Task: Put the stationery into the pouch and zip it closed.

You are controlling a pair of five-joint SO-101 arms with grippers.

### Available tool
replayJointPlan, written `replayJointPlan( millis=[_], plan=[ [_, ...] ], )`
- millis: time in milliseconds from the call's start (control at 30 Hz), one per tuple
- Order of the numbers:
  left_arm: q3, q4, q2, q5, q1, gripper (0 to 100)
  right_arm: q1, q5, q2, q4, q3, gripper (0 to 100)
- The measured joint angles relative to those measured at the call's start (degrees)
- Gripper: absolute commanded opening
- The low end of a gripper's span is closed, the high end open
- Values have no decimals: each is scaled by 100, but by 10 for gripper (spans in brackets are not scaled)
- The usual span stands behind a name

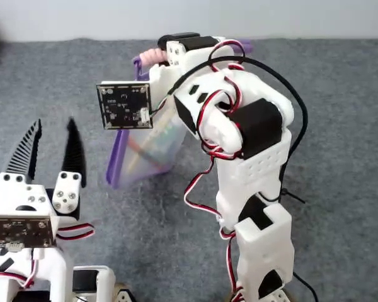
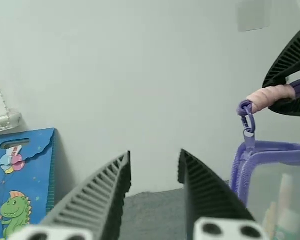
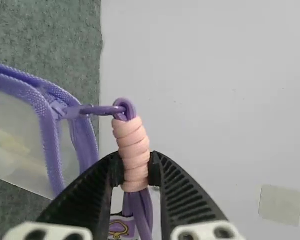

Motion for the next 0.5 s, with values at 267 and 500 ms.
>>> replayJointPlan(
  millis=[267, 500],
  plan=[
    [422, 0, 0, 378, 149, 239, -176, 0, 0, 0, -18, 8],
    [923, 0, 0, 404, 492, 239, -299, 9, 0, 0, -18, 8]
  ],
)
